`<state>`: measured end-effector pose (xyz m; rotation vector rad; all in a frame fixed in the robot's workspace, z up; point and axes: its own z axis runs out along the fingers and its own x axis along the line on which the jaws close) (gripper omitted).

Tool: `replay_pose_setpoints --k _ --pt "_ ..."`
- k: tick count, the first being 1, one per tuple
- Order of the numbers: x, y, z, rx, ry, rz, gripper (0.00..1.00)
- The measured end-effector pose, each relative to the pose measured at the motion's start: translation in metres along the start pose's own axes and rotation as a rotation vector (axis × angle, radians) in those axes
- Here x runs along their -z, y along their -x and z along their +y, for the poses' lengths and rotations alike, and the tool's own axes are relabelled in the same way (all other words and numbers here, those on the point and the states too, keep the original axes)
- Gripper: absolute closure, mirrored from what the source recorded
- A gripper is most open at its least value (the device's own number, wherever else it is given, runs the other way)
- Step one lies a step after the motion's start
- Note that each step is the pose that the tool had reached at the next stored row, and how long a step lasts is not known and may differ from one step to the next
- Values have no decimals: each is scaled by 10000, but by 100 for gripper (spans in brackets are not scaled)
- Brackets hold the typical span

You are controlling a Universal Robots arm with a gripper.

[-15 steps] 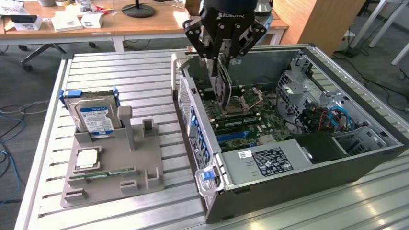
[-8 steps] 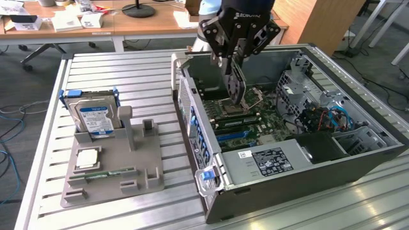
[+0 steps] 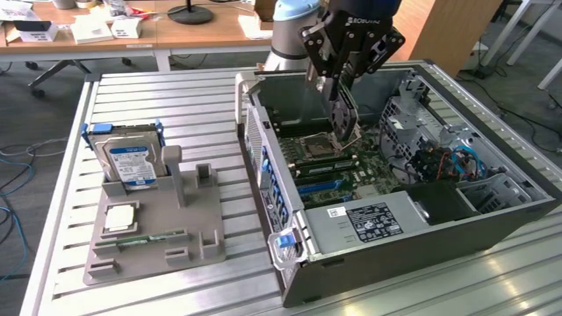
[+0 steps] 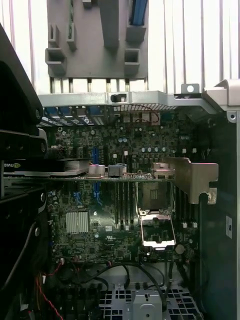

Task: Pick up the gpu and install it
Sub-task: 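Pick up the gpu and move the gpu toward the slot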

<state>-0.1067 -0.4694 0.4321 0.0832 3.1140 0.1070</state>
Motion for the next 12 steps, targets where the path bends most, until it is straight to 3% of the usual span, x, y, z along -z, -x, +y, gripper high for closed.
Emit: replay_pose_setpoints --k 12 --pt "-1 16 1 1 0 -1 73"
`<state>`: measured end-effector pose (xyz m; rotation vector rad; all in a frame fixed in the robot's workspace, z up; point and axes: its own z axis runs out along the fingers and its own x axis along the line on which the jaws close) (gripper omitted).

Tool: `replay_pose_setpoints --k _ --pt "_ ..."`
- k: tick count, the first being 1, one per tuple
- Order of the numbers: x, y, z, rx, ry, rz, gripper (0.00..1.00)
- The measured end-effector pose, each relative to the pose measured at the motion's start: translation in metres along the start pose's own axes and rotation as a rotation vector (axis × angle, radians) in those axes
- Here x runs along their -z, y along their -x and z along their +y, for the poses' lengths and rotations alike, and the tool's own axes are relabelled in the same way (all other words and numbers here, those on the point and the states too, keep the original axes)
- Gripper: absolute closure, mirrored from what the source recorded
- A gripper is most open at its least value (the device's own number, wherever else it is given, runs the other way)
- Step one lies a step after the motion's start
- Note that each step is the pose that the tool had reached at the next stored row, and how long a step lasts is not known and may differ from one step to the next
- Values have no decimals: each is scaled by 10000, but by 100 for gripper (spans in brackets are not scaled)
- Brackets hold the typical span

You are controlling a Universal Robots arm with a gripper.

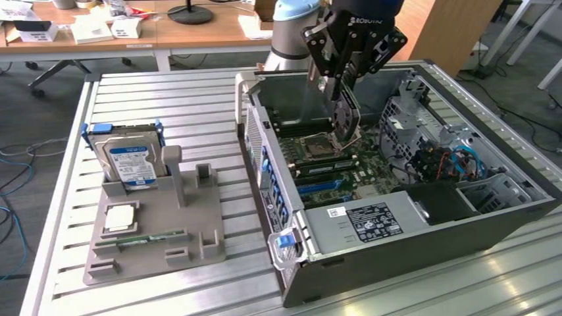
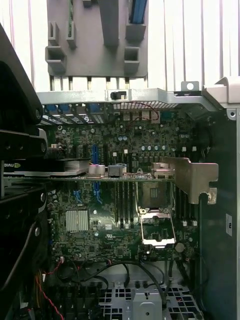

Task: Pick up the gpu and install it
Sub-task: 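Pick up the gpu and move the gpu toward the slot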

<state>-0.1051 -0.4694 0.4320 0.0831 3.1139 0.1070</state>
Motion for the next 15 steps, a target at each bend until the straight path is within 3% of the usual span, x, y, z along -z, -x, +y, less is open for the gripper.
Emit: replay_pose_setpoints --k 2,6,15 --pt "-1 12 1 2 1 7 73" --pt "-3 106 6 -5 -4 99 73" --pt "-26 397 20 26 -5 110 73"
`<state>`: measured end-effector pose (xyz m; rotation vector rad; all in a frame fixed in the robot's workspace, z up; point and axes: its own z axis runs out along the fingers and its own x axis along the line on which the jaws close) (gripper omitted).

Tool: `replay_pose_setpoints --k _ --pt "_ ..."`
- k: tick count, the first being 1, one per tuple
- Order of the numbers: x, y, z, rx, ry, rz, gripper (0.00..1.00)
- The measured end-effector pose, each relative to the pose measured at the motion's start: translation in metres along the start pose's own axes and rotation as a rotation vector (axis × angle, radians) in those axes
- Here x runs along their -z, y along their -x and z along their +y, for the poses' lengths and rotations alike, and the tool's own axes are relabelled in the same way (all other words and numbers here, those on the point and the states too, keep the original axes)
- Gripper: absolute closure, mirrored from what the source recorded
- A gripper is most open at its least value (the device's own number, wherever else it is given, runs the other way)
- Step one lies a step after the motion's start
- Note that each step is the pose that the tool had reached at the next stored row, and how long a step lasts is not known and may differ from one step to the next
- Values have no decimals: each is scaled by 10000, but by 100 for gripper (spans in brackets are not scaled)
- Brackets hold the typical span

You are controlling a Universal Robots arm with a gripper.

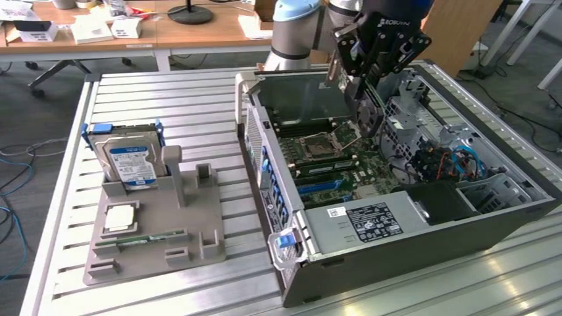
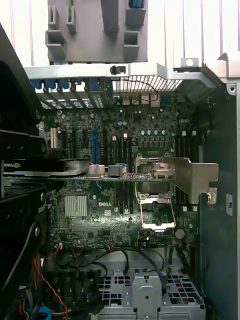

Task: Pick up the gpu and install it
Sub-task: 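Pick up the gpu and move the gpu toward the slot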

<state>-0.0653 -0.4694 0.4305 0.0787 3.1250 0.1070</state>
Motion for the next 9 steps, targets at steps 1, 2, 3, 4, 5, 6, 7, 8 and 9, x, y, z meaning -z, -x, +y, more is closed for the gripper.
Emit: replay_pose_setpoints --k 1,2,3,4,5,6,7,8,9 --pt "-4 40 2 4 0 1 73" --pt "-9 81 4 9 0 1 73" --pt "-13 124 6 15 0 2 73" --pt "-18 167 8 24 0 1 73" --pt "-22 213 11 27 1 2 73" --pt "-27 258 14 31 1 2 73" --pt "-31 303 17 38 1 3 73" --pt "-34 346 19 43 1 3 73" --pt "-38 388 21 47 2 3 73"
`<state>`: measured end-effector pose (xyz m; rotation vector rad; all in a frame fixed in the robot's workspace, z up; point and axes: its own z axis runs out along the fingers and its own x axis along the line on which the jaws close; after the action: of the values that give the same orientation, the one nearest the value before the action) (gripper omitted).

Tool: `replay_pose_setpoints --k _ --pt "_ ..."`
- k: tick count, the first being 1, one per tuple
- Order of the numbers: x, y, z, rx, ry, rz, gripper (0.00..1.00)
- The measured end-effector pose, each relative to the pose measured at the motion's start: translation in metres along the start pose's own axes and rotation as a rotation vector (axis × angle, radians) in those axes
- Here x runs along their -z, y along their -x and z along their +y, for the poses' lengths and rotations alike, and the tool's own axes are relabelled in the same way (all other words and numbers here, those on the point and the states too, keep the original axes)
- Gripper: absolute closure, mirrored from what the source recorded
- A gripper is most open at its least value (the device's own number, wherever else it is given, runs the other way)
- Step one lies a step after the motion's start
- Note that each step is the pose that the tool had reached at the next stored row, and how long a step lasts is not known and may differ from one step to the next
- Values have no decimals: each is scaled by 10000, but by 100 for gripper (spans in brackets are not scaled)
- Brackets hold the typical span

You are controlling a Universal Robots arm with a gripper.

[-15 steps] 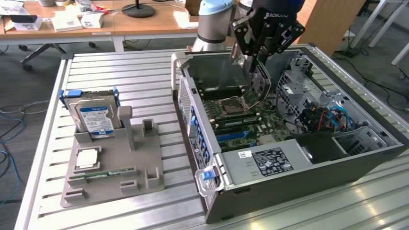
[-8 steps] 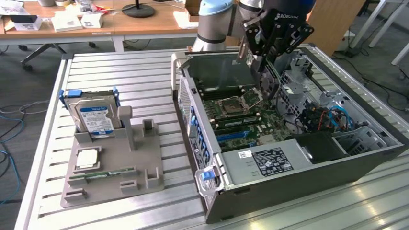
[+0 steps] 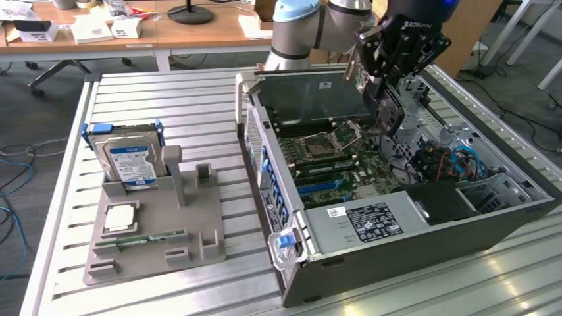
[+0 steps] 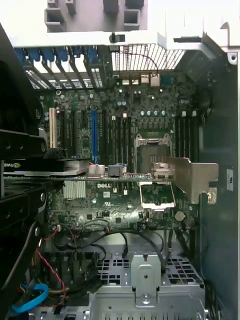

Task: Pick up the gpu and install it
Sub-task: 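Pick up the gpu and move the gpu toward the slot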

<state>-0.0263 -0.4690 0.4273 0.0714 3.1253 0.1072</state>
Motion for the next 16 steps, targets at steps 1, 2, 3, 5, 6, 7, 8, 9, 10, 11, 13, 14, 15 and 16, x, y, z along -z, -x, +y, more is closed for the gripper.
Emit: replay_pose_setpoints --k 1,2,3,5,6,7,8,9,10,11,13,14,15,16 --pt "-3 44 2 6 0 1 73" --pt "-7 88 4 13 1 0 73" --pt "-10 130 6 17 0 1 73" --pt "-17 209 9 29 0 2 73" --pt "-21 247 11 34 0 2 73" --pt "-25 283 13 40 -1 3 73" --pt "-28 320 14 45 -2 4 73" --pt "-33 360 16 54 -2 4 73" --pt "-37 398 18 61 -1 5 73" --pt "-41 434 19 66 -1 5 73" --pt "-47 509 23 79 0 6 73" --pt "-50 546 24 86 1 6 73" --pt "-54 582 26 91 4 7 73" --pt "-58 623 28 97 8 7 73"
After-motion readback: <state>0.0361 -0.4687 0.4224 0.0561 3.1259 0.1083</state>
